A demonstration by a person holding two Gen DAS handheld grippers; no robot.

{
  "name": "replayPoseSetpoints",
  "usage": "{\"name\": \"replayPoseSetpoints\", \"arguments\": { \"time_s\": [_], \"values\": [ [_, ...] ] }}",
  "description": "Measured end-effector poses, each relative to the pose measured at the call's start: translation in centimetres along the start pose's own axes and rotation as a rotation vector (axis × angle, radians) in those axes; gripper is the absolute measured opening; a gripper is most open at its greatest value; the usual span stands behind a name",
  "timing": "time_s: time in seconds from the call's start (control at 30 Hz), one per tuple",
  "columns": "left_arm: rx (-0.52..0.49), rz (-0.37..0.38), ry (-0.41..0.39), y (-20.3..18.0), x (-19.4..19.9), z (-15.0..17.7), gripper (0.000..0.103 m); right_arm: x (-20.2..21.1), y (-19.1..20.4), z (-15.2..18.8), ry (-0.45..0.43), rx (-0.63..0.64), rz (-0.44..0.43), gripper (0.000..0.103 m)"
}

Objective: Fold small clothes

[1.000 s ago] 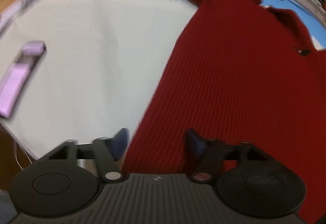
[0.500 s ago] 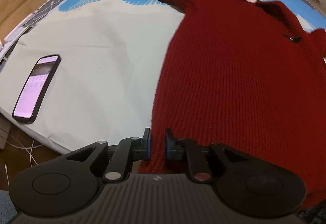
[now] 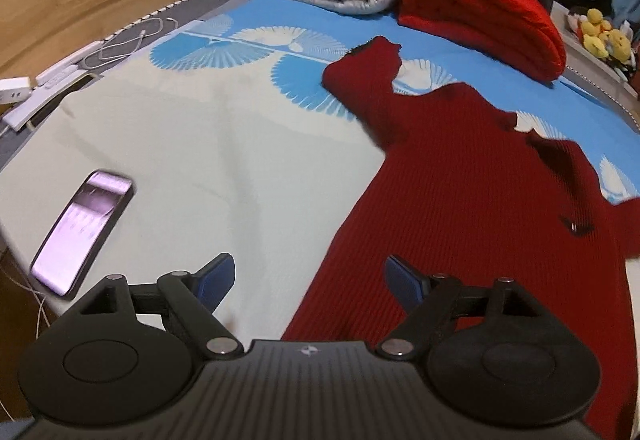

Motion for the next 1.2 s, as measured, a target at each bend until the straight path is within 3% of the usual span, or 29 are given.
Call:
{"name": "replayPoseSetpoints", "arguments": {
  "time_s": [0.17, 0.27, 0.37, 0.43, 0.57, 0.7, 0.8, 0.83, 1.0, 1.03, 1.07, 1.1, 1.2],
  "values": [
    [0.061, 0.023, -0.009, -3.0, -4.2, -4.1, 0.087, -0.9, 0.0, -4.1, -0.074, -0.161, -0.030, 0.067],
    [0.067, 0.059, 0.003, -3.6, -7.3, -4.8, 0.087, -2.9, -0.4, -7.5, -0.120, -0.277, -0.024, 0.067],
    [0.061, 0.040, 0.094, -4.0, -10.2, -4.8, 0.087, -6.4, -0.5, -10.9, -0.151, -0.363, -0.038, 0.068],
    [0.061, 0.101, 0.105, -4.2, -10.7, -5.4, 0.087, -9.4, -0.4, -12.8, -0.143, -0.401, -0.048, 0.068],
    [-0.031, 0.045, 0.053, -4.8, -10.9, -5.5, 0.087, -15.3, -1.0, -15.6, -0.124, -0.530, -0.077, 0.068],
    [-0.056, 0.044, 0.087, -4.8, -11.6, -5.1, 0.087, -18.5, -1.3, -18.2, -0.195, -0.615, -0.041, 0.069],
    [-0.052, 0.035, 0.101, -4.5, -12.1, -4.8, 0.087, -20.7, -2.0, -19.2, -0.223, -0.659, -0.063, 0.077],
    [-0.055, 0.028, 0.102, -4.5, -12.3, -4.7, 0.087, -21.7, -2.3, -19.3, -0.205, -0.674, -0.074, 0.084],
    [-0.050, 0.026, 0.124, -4.3, -13.0, -4.6, 0.087, -23.5, -2.7, -20.3, -0.260, -0.645, -0.135, 0.087],
    [-0.051, 0.031, 0.128, -4.4, -13.2, -4.6, 0.087, -23.9, -2.4, -20.4, -0.259, -0.631, -0.147, 0.073],
    [-0.055, 0.030, 0.131, -4.5, -13.3, -4.6, 0.087, -24.5, -2.2, -20.5, -0.245, -0.619, -0.156, 0.031],
    [-0.058, 0.027, 0.134, -4.6, -13.6, -4.6, 0.087, -25.0, -2.0, -20.5, -0.228, -0.606, -0.155, 0.016],
    [-0.063, 0.018, 0.140, -5.1, -13.9, -4.5, 0.087, -23.3, -0.3, -20.2, -0.360, -0.525, -0.049, 0.016]
  ]
}}
Point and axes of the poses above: each gripper's, at about its wrist camera, not at the fingertips, and x roughly against the way its jaws point, y to its left, z to its underside, the point moved 1 cm from there along -x, roughly the way its jaws point, and after that the axes turned 7 degrees about z, right-handed, at the moved point
